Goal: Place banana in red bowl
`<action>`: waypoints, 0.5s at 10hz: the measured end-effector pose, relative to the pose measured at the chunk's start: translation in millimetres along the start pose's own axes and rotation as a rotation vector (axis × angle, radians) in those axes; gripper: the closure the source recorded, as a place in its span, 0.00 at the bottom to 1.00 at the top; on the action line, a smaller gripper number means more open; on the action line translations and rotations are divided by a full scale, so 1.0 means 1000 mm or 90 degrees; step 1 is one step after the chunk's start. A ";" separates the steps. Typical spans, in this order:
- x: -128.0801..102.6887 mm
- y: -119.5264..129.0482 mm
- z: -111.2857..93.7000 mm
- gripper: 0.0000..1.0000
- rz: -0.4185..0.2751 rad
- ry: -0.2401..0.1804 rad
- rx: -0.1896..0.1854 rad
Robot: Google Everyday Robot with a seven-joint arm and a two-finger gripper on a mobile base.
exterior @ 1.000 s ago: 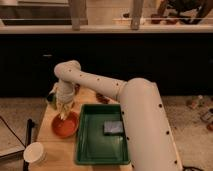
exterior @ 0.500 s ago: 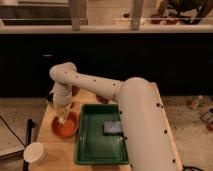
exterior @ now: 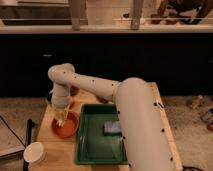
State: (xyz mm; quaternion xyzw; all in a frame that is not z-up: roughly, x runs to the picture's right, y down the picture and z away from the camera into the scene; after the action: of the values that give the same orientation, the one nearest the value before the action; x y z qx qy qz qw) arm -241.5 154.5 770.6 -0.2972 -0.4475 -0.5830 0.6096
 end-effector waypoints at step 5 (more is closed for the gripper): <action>-0.004 -0.002 0.004 0.20 -0.027 -0.023 -0.012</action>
State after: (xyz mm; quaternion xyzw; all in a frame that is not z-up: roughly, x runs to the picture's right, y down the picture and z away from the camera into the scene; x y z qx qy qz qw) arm -244.0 159.6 768.5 -0.3037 -0.4594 -0.5945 0.5860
